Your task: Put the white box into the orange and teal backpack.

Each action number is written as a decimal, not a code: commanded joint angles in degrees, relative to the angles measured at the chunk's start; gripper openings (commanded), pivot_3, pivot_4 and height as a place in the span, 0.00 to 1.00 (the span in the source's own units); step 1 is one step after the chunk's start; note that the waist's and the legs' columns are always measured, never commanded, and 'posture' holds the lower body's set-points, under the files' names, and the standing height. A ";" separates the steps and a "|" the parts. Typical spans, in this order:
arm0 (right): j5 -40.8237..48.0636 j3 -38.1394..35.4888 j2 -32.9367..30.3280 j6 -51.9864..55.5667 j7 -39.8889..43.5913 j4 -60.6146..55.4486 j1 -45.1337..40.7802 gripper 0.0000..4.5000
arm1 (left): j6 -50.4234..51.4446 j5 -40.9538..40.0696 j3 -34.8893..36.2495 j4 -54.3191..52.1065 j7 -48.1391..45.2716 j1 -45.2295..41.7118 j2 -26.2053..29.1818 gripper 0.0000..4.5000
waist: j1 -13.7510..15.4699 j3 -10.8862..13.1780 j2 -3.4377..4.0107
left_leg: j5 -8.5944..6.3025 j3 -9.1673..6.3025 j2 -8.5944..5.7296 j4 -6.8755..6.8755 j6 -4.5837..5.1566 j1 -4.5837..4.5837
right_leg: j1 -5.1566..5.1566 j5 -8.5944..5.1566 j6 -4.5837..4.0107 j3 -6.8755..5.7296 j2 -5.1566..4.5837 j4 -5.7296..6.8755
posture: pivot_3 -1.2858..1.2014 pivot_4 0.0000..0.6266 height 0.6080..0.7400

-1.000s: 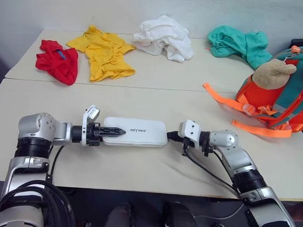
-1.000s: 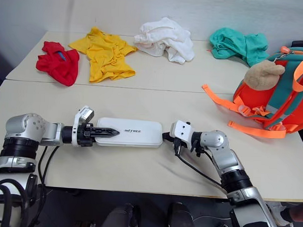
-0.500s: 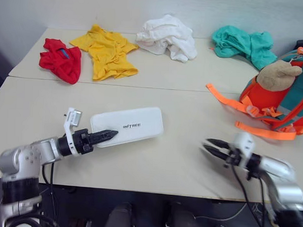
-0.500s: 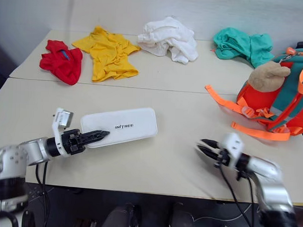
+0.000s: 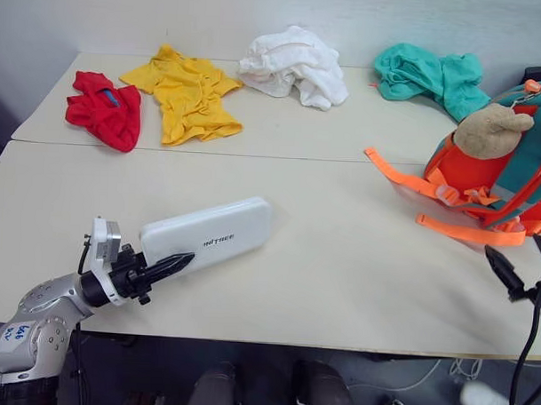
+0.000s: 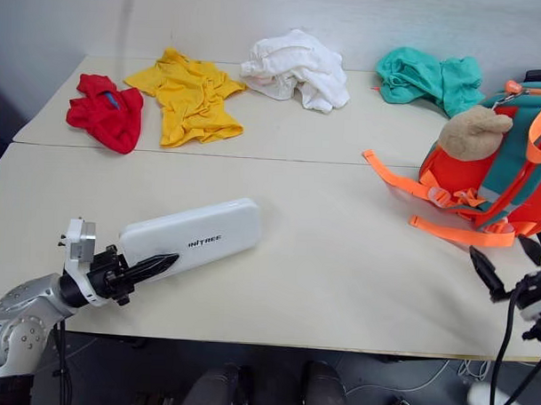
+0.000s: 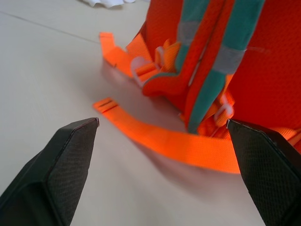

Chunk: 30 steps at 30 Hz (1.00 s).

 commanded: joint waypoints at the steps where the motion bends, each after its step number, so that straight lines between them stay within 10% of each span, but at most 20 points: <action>1: -2.06 3.81 -3.17 -2.63 0.75 7.16 -10.43 0.99 | -1.39 -1.41 0.89 -1.28 0.16 0.29 0.85 0.30 | -0.44 0.01 0.03 | 0.00 0.00 0.00 0.00 0.00 0.01 | -0.01 0.00 0.00 -0.01 0.00 0.02 | 0.52 0.24 1.00; 11: -6.81 15.50 -1.55 -6.31 5.68 23.86 -32.39 0.99 | -2.11 -3.94 3.97 -6.08 2.99 6.12 0.13 0.30 | -0.71 0.03 0.04 | 0.08 0.08 0.04 0.16 0.00 -0.10 | -0.05 0.01 0.02 0.00 0.06 0.15 | 0.52 0.24 1.00; 30: -2.49 8.99 4.13 1.92 -8.88 -0.19 -15.66 0.99 | -2.20 -6.30 3.03 -6.61 4.75 5.70 0.46 0.30 | 0.31 0.02 0.07 | -0.02 -0.03 0.05 0.02 -0.04 -0.08 | -0.02 0.04 0.07 -0.06 0.06 -0.08 | 0.52 0.24 1.00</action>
